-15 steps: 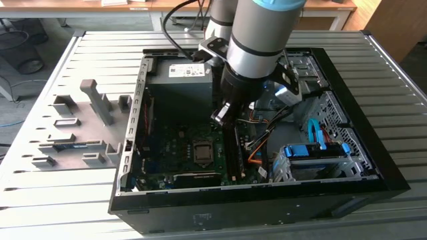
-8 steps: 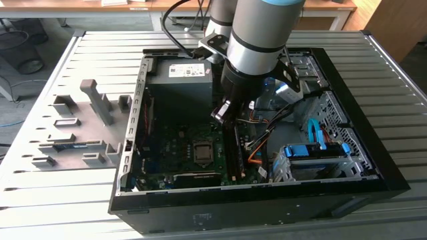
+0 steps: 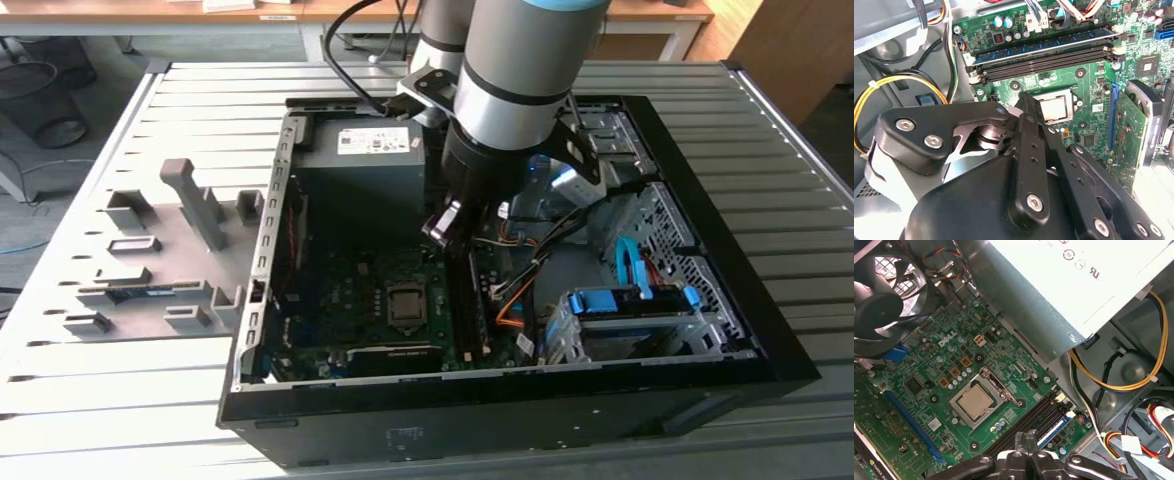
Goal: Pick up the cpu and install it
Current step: 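Install the first cpu locking lever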
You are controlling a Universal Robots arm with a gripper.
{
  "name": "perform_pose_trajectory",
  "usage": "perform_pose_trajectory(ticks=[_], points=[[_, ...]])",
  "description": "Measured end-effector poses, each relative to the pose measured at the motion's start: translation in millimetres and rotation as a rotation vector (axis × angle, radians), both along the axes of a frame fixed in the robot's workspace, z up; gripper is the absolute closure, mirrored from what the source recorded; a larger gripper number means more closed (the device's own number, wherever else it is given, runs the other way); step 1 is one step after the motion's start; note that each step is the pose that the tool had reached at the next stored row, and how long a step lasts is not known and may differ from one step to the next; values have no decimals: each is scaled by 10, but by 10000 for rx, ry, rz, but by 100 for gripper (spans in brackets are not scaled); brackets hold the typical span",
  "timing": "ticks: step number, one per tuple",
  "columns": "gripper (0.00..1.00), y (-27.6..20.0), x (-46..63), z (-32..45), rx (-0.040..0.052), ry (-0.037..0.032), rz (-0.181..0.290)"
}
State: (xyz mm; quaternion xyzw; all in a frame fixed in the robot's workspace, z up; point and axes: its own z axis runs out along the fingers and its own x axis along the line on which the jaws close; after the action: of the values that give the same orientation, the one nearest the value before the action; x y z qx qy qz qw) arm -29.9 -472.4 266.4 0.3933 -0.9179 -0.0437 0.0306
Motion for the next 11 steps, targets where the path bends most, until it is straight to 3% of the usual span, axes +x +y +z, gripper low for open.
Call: perform_pose_trajectory(ticks=[6, 11], points=[[90, 3, -1, -1, 32, 0, 21], [90, 79, -29, -16, 159, -1, 26]])
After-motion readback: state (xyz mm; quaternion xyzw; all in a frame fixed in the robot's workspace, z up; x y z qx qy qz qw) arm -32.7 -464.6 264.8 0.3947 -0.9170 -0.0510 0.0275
